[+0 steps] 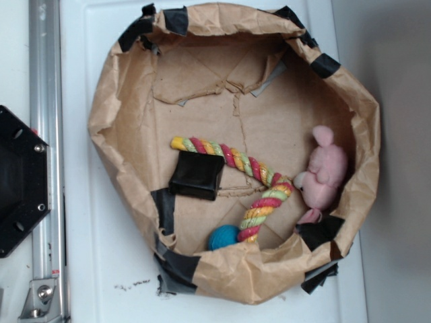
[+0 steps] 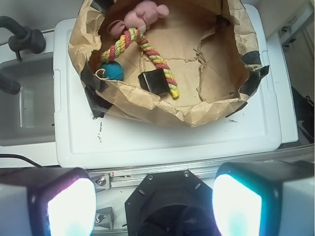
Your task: Grab the black box.
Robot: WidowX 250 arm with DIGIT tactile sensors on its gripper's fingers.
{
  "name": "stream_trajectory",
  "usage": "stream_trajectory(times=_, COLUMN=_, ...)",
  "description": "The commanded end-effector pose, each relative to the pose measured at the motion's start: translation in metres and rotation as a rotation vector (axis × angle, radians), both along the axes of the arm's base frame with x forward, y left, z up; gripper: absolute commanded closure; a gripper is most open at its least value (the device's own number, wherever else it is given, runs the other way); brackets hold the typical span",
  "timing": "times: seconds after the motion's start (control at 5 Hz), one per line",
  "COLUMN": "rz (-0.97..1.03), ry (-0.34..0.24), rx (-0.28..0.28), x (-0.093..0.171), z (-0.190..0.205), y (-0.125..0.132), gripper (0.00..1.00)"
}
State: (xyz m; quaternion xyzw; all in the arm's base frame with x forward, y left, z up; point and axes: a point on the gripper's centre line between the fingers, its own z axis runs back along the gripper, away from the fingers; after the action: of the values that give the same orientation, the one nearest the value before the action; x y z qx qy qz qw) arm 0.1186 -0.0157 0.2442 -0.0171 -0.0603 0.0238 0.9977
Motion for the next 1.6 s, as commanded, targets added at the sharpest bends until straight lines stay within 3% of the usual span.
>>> stream_trajectory(times=0.0, rz=0.0, ry=0.0, rx=0.0, x=0.0, z=0.0, y=0.0, gripper=0.0)
stream_trajectory(times=0.4, rz=0.175, ry=0.103, rx=-0.053, x=0.085, z=-0.047, y=0.024, gripper=0.0)
stream_trajectory(times=0.6, rz=0.204, ry=0.121, rx=-0.122, x=0.104, z=-0.091, y=0.02, gripper=0.0)
stream_trajectory(times=0.8, rz=0.455, ry=0.13, rx=-0.139, x=0.093, z=-0.124, y=0.024, gripper=0.0)
stream_trajectory(times=1.4, rz=0.455, ry=0.13, rx=-0.139, x=0.093, z=-0.124, y=0.024, gripper=0.0)
